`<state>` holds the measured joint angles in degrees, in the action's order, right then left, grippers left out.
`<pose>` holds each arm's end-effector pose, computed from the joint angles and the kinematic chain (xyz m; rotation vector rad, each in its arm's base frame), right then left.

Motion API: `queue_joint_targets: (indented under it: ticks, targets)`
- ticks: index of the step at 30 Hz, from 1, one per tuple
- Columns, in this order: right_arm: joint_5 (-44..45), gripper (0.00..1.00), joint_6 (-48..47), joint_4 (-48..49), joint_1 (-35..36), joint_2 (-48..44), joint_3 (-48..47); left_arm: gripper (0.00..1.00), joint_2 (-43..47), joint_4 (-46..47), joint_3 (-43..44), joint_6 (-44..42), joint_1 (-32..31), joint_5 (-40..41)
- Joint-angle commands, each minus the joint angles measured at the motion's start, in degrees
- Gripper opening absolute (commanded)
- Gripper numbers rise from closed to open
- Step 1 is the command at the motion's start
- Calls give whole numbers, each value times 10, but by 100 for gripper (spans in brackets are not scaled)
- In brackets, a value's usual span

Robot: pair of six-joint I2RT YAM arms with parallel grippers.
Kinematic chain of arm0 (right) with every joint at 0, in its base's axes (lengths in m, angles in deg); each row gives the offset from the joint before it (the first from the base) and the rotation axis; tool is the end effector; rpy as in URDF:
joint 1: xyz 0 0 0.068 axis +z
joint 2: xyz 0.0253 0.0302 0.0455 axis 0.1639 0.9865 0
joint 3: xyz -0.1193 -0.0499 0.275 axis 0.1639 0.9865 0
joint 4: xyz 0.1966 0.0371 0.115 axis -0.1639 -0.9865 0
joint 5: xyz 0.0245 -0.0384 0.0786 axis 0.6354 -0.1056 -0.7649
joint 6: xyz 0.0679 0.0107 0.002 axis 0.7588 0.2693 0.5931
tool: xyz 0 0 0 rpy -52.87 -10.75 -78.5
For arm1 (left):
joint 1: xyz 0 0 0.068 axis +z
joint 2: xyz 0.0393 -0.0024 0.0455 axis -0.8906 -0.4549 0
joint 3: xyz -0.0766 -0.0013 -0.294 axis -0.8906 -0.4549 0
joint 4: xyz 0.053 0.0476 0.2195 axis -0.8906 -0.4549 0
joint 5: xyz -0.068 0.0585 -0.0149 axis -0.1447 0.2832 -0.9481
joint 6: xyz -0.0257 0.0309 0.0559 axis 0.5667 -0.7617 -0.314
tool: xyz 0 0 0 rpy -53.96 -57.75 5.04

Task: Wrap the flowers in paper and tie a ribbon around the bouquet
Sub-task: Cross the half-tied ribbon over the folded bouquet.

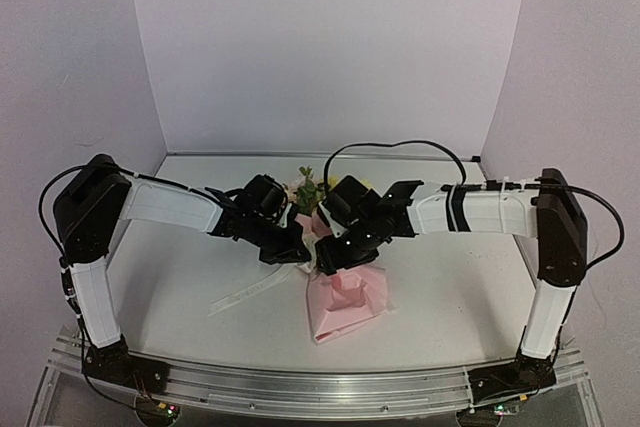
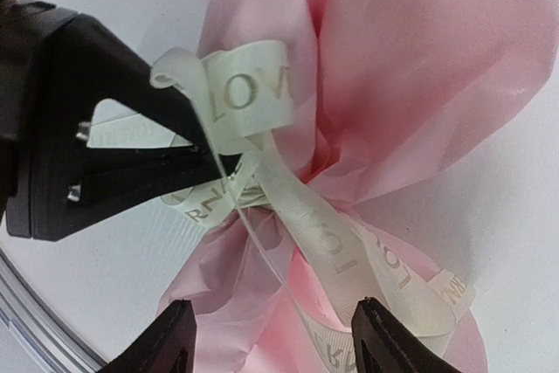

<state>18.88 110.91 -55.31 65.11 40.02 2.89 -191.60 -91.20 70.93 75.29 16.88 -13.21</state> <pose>0.2206 0.3303 0.2410 -0.7268 2.6076 0.5771 0.2555 -0.2957 0.2018 0.2134 2.7240 -1.0770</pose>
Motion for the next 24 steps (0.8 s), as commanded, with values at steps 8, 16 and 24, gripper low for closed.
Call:
queue_joint_targets:
  ticks: [8,16,24]
  targets:
    - [-31,71,139,29,-16,-16,-1,0,-4,23,6,-14,2,10]
    - [-46,77,230,61,-22,-7,18,0,-1,21,5,-15,2,11]
    - [-27,81,339,131,-31,-21,69,0,13,26,-15,-19,2,6]
